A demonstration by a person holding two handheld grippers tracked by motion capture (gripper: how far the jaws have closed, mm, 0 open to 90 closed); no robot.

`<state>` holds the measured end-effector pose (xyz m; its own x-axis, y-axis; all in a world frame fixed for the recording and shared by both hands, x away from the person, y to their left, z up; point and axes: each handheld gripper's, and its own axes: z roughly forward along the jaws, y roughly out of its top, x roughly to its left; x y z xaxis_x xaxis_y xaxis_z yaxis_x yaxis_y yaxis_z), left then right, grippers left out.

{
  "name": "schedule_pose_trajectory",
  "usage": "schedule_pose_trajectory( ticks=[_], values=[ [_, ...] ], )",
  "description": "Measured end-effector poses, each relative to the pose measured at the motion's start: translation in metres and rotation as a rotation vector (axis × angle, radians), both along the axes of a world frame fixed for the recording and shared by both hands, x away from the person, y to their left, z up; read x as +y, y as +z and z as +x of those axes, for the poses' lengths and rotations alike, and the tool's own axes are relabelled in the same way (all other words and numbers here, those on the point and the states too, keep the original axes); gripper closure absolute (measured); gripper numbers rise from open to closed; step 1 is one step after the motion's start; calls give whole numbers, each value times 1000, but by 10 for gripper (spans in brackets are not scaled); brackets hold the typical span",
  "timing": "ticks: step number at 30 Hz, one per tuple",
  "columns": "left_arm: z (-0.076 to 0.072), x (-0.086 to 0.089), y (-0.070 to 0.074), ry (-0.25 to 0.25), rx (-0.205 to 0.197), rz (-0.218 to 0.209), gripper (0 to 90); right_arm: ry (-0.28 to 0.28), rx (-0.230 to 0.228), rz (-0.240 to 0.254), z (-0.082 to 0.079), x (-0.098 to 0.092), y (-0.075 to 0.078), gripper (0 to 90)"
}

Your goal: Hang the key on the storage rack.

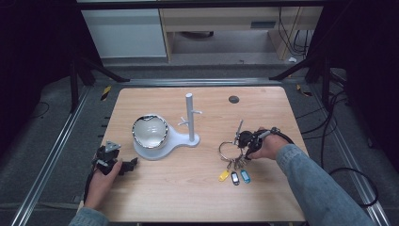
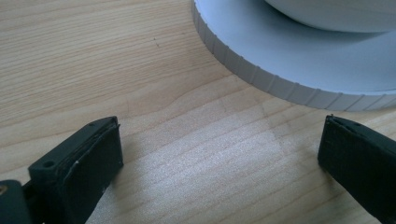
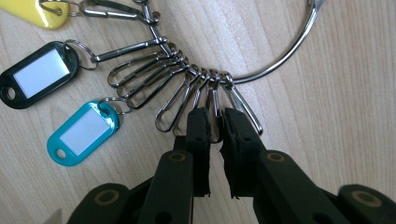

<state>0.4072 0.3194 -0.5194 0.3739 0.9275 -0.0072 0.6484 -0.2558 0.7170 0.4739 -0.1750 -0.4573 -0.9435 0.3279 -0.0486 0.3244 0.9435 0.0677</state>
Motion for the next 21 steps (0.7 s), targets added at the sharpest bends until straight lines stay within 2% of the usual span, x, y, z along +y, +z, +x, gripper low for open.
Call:
schedule_pose_trajectory(
  ticks=[21],
  values=[
    [0,0,0,0,0,0,0,-18,19,-8,3,4,-4,834]
  ],
)
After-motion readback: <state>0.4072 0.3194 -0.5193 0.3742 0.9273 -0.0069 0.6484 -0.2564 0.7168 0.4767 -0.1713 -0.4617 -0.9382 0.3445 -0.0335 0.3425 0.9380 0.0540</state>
